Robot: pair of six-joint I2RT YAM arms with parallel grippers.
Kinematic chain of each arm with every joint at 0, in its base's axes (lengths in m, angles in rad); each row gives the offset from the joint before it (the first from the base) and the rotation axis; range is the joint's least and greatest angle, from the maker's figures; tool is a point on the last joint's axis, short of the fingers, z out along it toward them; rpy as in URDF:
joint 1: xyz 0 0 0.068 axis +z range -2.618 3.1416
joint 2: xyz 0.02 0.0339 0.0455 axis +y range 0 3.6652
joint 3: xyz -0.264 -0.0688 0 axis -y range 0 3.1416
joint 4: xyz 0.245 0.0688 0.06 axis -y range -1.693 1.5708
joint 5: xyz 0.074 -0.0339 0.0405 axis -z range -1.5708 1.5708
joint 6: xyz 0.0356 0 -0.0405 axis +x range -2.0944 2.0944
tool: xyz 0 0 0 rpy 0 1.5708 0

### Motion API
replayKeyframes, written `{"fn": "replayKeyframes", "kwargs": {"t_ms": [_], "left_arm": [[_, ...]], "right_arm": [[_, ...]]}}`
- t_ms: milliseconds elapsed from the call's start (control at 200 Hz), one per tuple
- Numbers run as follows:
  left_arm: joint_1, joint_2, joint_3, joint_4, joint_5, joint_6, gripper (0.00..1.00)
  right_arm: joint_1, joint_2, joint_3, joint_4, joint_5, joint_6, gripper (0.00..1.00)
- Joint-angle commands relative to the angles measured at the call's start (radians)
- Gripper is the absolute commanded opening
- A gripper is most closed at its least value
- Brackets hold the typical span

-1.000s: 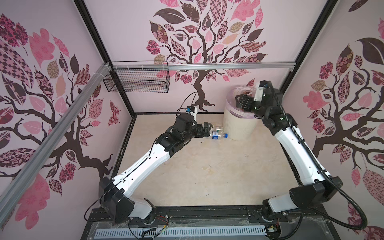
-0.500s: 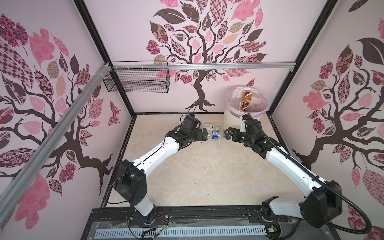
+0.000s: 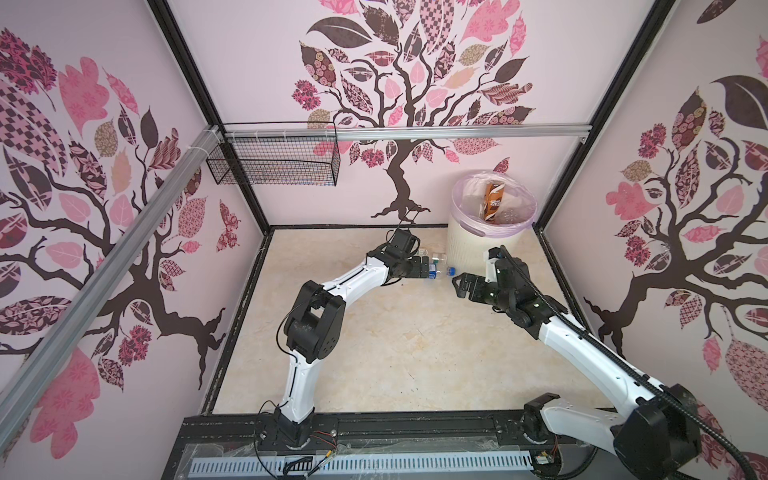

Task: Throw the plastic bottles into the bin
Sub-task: 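Lower the left gripper onto the blue-label water bottle while the right gripper returns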

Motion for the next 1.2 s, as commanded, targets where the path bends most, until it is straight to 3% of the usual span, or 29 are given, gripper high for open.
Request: {"fn": "replayKeyframes", "kwargs": {"t_ms": [0,675,1195], "left_arm": [[-0.002,0.044,0.073,0.036,0.004,0.046,0.98],[-0.002,0.204,0.199,0.073,0.042,0.094,0.98],[-0.024,0.147,0.086,0.123,0.064,0.047,0.98]], "right_arm": [[0.002,-0.042,-0.001,0.023,-0.023,0.002,1.00],[-0.013,-0.067,-0.014,0.042,-0.047,-0.004,1.00],[-0.028,-0.100,-0.028,0.040,-0.042,0.002,0.99]]}}
